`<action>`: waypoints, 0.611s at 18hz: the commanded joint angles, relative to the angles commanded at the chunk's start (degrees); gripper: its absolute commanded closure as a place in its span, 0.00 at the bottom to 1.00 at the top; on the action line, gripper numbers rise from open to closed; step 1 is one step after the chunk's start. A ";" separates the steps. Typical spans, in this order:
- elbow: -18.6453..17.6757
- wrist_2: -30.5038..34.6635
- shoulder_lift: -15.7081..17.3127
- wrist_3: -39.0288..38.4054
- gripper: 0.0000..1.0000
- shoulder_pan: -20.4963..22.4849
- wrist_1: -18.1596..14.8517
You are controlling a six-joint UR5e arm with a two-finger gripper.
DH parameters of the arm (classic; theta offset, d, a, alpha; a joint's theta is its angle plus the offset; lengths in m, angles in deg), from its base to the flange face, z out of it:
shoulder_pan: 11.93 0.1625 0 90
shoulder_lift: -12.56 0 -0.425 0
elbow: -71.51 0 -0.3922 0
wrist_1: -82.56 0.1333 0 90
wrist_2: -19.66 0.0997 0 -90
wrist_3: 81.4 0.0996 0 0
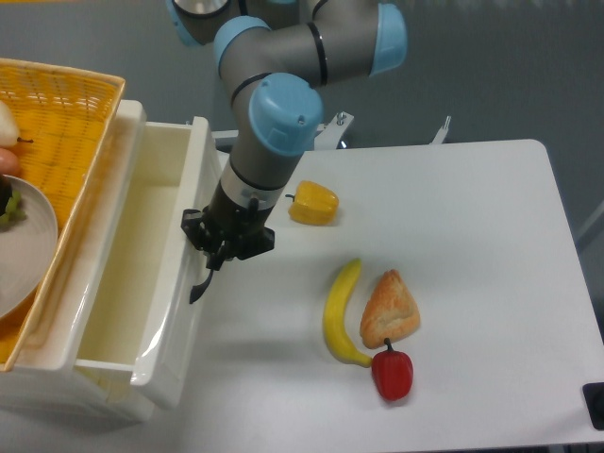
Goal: Slide the top white drawer open
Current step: 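Pull the handle outward, sliding the upper white drawer open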
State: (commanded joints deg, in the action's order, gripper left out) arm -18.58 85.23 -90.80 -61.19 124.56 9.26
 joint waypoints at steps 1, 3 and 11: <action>0.18 0.09 -0.09 0.53 0.94 0.53 0.00; 0.18 0.09 -0.18 1.58 0.94 1.76 -0.17; 0.27 0.09 -1.49 4.21 0.94 4.57 -0.09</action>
State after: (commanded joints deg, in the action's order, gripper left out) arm -18.32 85.32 -92.29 -56.98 129.13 9.17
